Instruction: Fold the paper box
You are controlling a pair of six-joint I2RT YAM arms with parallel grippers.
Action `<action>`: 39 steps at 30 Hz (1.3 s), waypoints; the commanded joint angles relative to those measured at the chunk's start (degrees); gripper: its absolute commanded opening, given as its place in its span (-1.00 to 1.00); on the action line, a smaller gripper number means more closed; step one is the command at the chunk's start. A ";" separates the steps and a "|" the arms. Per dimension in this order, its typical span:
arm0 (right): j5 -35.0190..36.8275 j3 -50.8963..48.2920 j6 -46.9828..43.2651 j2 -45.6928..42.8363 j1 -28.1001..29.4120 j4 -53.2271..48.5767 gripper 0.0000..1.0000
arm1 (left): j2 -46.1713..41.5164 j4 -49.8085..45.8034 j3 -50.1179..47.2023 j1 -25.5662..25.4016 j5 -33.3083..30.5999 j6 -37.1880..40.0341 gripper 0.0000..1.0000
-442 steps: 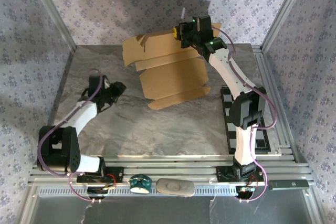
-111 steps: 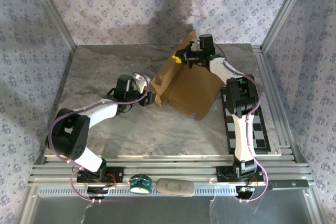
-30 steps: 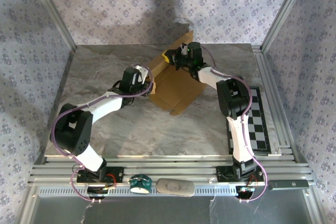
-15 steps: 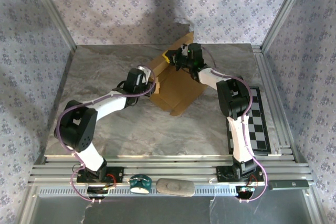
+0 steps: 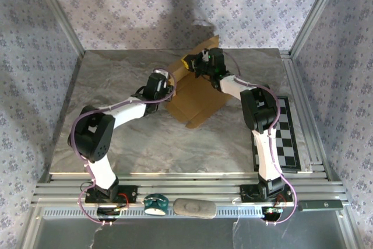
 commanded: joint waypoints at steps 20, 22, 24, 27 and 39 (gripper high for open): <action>1.45 -0.57 5.84 -3.55 2.06 -3.57 -1.00 | 9.83 1.44 9.41 -0.87 -13.10 -3.54 -0.85; 1.42 -0.48 5.85 -3.59 2.17 -4.36 -1.00 | 10.38 1.25 9.90 -0.84 -13.63 -3.87 -0.95; 1.55 -0.48 5.96 -3.87 2.31 -4.99 -1.00 | 10.72 0.96 10.26 -0.78 -14.15 -4.46 -1.00; 2.77 -0.91 6.04 -4.75 2.52 -6.57 -1.00 | 11.04 -0.16 10.94 -0.80 -15.95 -5.92 -1.00; 4.91 1.23 7.80 -6.23 3.20 -15.03 -1.00 | 14.54 -7.01 16.59 -0.61 -19.52 -10.82 -0.97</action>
